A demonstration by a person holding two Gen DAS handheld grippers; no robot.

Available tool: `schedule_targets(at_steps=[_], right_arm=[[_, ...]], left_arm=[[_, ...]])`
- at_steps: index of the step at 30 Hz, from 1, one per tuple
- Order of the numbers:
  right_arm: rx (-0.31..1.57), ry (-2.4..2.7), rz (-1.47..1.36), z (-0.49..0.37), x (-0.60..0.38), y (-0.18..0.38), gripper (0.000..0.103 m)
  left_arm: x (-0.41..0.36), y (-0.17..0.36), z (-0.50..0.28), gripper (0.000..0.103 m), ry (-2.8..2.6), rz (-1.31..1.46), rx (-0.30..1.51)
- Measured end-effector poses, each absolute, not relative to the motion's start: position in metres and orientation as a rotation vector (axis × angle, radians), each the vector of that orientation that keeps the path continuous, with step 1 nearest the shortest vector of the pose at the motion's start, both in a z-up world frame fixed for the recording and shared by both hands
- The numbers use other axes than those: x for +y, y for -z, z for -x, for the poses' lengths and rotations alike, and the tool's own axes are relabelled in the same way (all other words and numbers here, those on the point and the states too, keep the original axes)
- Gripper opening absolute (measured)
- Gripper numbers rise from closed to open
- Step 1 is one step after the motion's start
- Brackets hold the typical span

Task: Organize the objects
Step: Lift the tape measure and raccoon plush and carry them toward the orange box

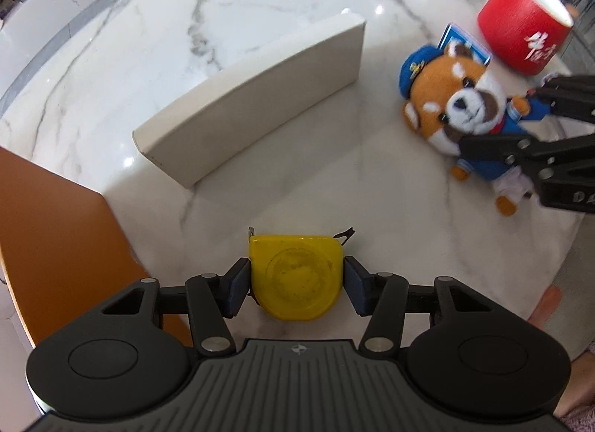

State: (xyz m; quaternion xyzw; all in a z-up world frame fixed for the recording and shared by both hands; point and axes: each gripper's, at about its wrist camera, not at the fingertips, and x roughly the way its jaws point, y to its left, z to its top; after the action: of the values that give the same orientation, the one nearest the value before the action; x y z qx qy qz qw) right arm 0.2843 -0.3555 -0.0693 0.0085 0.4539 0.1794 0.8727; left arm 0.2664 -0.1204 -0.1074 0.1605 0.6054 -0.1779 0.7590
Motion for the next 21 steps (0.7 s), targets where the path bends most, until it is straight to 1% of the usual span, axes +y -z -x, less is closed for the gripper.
schedule_targets(at_steps=[5,9,14,21], right_arm=[[0.943,-0.349,-0.032,-0.268,-0.353,0.059,0.043],[0.894,-0.35,-0.045,-0.246,-0.347,0.032,0.043],[0.818,-0.417,-0.061,-0.214,-0.324,-0.012,0.043],[0.743,-0.574,-0.062,-0.185,-0.256,-0.067,0.043]], left_arm=[[-0.114,0.078,-0.244,0.062,0.423,-0.264,1.244],[-0.103,0.043,-0.225,0.062,0.453,-0.211,1.172],[-0.062,-0.006,-0.198,0.062,0.452,-0.131,1.063],[0.011,-0.046,-0.168,0.062,0.295,-0.1,0.966]])
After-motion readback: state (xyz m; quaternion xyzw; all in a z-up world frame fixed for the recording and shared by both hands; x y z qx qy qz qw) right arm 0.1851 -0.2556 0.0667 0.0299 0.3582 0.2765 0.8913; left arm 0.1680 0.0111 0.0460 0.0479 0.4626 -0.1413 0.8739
